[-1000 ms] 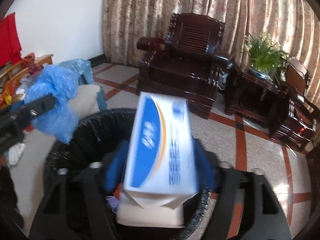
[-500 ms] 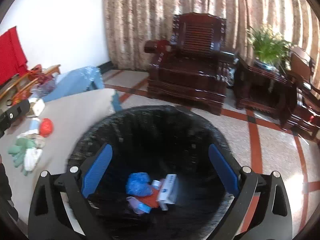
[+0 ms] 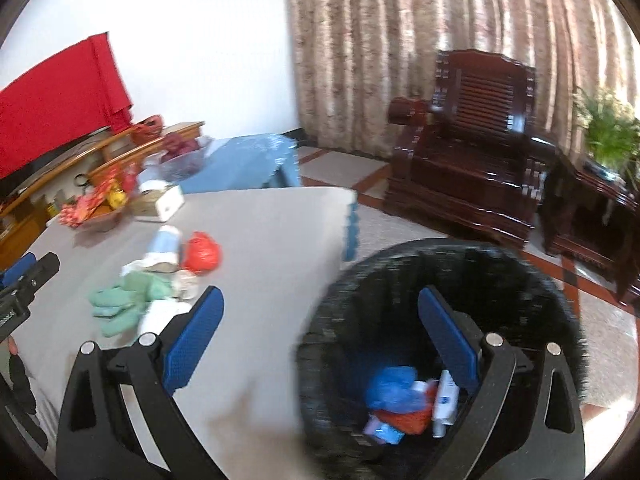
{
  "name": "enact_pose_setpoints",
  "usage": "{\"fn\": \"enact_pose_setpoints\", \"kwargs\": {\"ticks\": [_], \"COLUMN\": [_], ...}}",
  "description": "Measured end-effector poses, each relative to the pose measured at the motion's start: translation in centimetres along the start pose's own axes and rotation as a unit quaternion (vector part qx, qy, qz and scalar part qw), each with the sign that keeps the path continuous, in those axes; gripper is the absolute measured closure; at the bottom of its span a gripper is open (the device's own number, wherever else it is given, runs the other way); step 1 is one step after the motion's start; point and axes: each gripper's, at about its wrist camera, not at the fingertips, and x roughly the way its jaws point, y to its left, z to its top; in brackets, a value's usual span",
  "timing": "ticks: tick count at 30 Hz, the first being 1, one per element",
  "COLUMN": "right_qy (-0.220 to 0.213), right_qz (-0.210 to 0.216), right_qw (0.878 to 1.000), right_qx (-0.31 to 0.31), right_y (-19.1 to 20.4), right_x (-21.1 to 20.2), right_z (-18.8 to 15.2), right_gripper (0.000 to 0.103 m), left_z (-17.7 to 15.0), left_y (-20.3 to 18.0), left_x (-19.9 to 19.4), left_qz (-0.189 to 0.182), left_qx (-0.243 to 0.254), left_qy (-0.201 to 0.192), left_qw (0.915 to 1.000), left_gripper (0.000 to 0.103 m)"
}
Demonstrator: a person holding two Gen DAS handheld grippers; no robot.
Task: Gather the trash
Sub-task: 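Return both tools above the remaining gloves on the table, then grasp a green glove with the left tool while the right grasps the white cloth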
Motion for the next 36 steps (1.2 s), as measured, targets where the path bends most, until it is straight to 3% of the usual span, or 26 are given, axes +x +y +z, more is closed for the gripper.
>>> {"fn": "enact_pose_setpoints", "kwargs": {"ticks": [11,24,28,33,36], "right_qy": [0.034,0.085,0.104,0.086,0.091], "right_qz": [0.037,0.058,0.05,0.024,0.035], "right_qw": [0.997,0.991,0.987,0.989,0.99], "right_qx": [-0.051,-0.09,-0.108,-0.118,-0.099], "right_y": [9.1,15.0,15.2,13.7,13.0], "right_x": [5.5,11.0,12.2,11.2,10.9], "right_z": [-2.1,-4.5,-4.9,-4.2,-4.0], "right_gripper": [0.008,0.01,0.015,0.015,0.015], "left_z": [-2.9,-4.4,-4.7,-5.0,-5.0], "left_y": [5.0,7.2,7.7,7.9,7.7], "left_x": [1.3,2.9,3.0,3.2,3.2], "left_qz": [0.048,0.054,0.056,0.055,0.053], "left_qx": [-0.014,-0.027,-0.037,-0.043,-0.043], "left_qy": [0.023,0.037,0.038,0.042,0.041], "left_qw": [0.9985,0.9975,0.997,0.9967,0.9968], "left_gripper": [0.018,0.018,0.018,0.018,0.018]}}
